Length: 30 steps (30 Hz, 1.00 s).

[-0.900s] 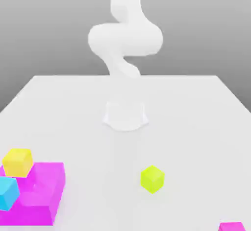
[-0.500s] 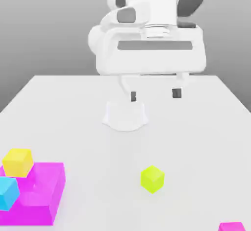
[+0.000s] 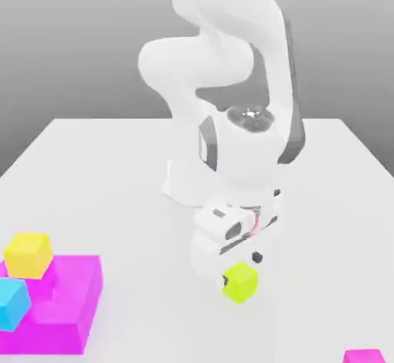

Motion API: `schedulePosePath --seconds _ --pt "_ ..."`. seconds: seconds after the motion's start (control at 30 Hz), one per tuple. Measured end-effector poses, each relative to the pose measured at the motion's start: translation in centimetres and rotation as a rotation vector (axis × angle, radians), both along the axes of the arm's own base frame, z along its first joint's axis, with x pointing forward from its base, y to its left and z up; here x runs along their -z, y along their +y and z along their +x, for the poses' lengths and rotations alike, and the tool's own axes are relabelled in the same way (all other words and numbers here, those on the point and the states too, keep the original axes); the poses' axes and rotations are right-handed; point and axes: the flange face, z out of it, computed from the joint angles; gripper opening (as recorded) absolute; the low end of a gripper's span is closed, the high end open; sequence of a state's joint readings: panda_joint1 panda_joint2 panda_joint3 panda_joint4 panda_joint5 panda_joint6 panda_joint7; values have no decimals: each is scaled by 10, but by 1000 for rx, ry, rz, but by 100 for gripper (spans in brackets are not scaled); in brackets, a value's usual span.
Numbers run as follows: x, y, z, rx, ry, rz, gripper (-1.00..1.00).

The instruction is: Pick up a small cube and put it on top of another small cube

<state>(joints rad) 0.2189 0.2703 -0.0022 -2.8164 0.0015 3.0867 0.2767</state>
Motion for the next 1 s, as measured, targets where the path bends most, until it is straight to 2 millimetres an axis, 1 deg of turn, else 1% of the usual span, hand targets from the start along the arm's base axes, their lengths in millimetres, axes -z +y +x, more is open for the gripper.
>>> schedulePosePath --seconds 0.17,0.2,0.23,0.3,0.47,0.53,0.73,1.0 --pt "0 0 0 0 1 0 -100" --pt "4 0 -1 0 1 0 -100" --pt "1 0 0 0 1 0 -100" --pt "-12 0 1 0 1 0 -100" --pt "-54 0 0 0 1 0 -100" --pt "-63 9 13 -28 1 -1 -100" --pt "-78 46 72 -133 1 -2 -100" --pt "-97 108 142 -284 1 -1 -100"
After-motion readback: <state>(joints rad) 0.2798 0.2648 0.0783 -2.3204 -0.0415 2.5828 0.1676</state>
